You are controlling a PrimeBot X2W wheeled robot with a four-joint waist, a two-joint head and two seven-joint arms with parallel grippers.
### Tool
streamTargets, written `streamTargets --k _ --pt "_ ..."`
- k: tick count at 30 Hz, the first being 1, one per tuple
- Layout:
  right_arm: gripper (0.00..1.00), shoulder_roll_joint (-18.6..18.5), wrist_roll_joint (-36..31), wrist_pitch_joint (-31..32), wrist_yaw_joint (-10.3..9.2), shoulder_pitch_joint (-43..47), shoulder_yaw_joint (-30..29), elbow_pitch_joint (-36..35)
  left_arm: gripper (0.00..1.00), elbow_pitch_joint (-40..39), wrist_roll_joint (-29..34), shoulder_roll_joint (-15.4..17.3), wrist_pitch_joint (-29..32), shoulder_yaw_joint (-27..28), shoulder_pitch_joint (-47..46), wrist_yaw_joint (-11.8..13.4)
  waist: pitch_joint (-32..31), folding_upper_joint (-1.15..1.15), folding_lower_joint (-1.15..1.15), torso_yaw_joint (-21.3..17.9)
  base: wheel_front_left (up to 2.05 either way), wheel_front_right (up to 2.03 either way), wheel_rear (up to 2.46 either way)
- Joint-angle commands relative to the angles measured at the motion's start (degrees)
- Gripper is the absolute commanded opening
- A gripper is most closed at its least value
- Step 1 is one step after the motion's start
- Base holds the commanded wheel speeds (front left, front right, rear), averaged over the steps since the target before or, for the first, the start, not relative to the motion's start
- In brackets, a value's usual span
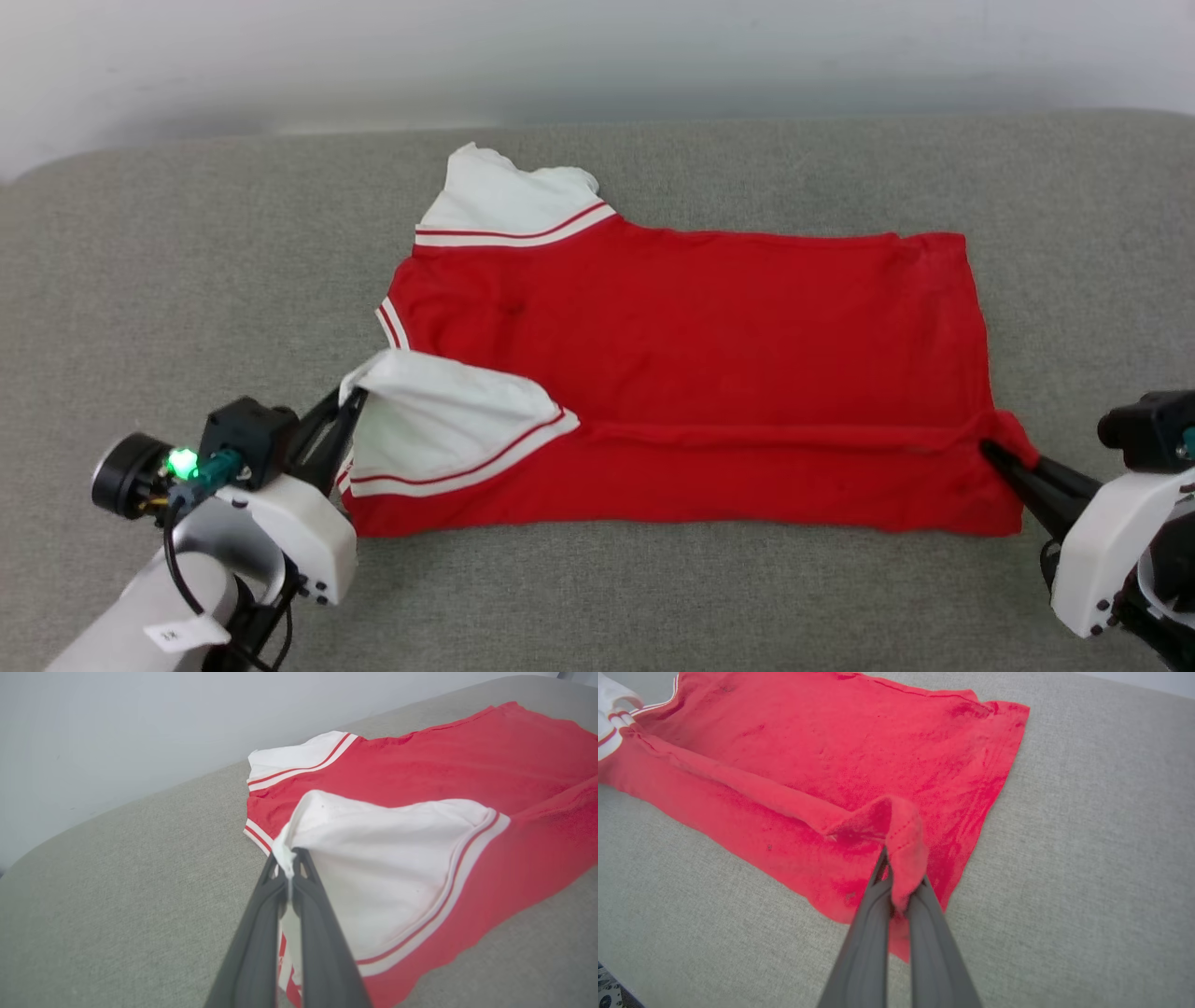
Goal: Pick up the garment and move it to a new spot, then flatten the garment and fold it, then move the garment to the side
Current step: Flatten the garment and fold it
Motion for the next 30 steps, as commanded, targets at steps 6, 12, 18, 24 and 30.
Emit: streamTargets --k 6,12,18,24,30 --pt "0.0 1.12 -0.41 0.81 -0.04 -6.18 0.55 1.81 0.0 4.32 1.65 -1.13 1.68 -0.18 -7.98 -1.86 6.58 0.0 -0.01 -2.12 0.0 0.0 0.0" --pt "0.0 2.59 -0.33 1.47 -0.04 -10.96 3.65 5.8 0.0 11.96 1.72 -2.79 2.07 -1.82 -12.04 -5.29 10.35 0.0 -0.01 -2.96 0.0 0.0 0.0" --pt "0.0 3.04 0.76 0.74 -0.04 -12.85 7.34 9.63 0.0 20.93 0.9 -5.64 1.09 -3.69 -13.11 -8.63 10.59 0.0 -0.01 -3.05 0.0 0.0 0.0" --pt "1.0 2.17 1.87 -2.31 -0.04 -14.11 8.55 10.65 1.0 26.04 1.37 -7.57 -1.84 -4.26 -15.34 -9.98 7.7 0.0 -0.01 -2.42 0.0 0.0 0.0" --pt "1.0 0.44 2.65 -4.35 -0.04 -12.95 8.11 9.46 1.0 25.55 1.63 -6.1 -1.88 -3.83 -18.46 -10.67 3.88 0.0 -0.01 -1.19 0.0 0.0 0.0"
